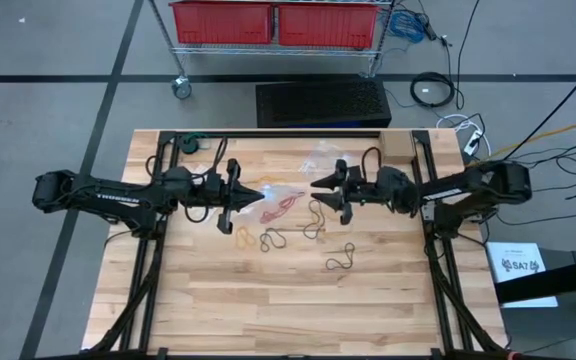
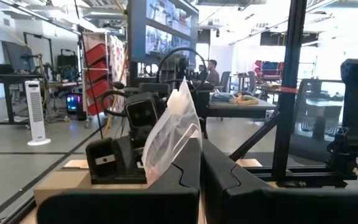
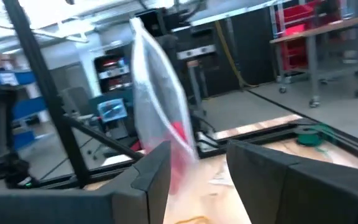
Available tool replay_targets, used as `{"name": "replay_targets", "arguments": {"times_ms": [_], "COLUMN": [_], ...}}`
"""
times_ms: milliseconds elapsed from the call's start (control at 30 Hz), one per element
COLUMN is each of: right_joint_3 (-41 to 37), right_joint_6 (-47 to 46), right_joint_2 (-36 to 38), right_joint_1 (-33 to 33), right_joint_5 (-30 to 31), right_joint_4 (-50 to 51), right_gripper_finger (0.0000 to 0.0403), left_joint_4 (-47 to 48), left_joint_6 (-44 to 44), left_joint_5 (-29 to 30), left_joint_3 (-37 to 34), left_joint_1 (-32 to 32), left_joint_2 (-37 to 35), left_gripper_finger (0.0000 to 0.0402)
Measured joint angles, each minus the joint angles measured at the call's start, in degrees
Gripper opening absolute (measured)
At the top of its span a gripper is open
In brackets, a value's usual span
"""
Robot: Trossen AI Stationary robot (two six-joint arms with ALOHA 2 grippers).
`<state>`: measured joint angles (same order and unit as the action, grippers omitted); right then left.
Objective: Sort rubber bands
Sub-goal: Close the zip bag
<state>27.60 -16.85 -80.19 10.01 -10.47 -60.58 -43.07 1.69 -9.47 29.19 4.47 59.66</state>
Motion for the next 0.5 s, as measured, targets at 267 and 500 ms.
{"name": "replay_targets", "arguments": {"times_ms": [267, 500], "right_joint_3": [4.8, 5.7], "right_joint_6": [1.6, 2.8], "right_joint_2": [-3.5, -3.4], "right_joint_1": [0.0, 0.0], "right_joint_5": [-0.5, -0.2], "right_joint_4": [5.9, 8.1], "right_gripper_finger": [0.013, 0.0011], "left_joint_4": [0.0, 0.1], "left_joint_6": [0.0, -0.5], "left_joint_5": [0.0, -0.1], "left_joint_3": [0.0, 0.0], "left_joint_1": [0.0, 0.0], "left_joint_2": [0.0, 0.0], "left_gripper_finger": [0.0, 0.0]}}
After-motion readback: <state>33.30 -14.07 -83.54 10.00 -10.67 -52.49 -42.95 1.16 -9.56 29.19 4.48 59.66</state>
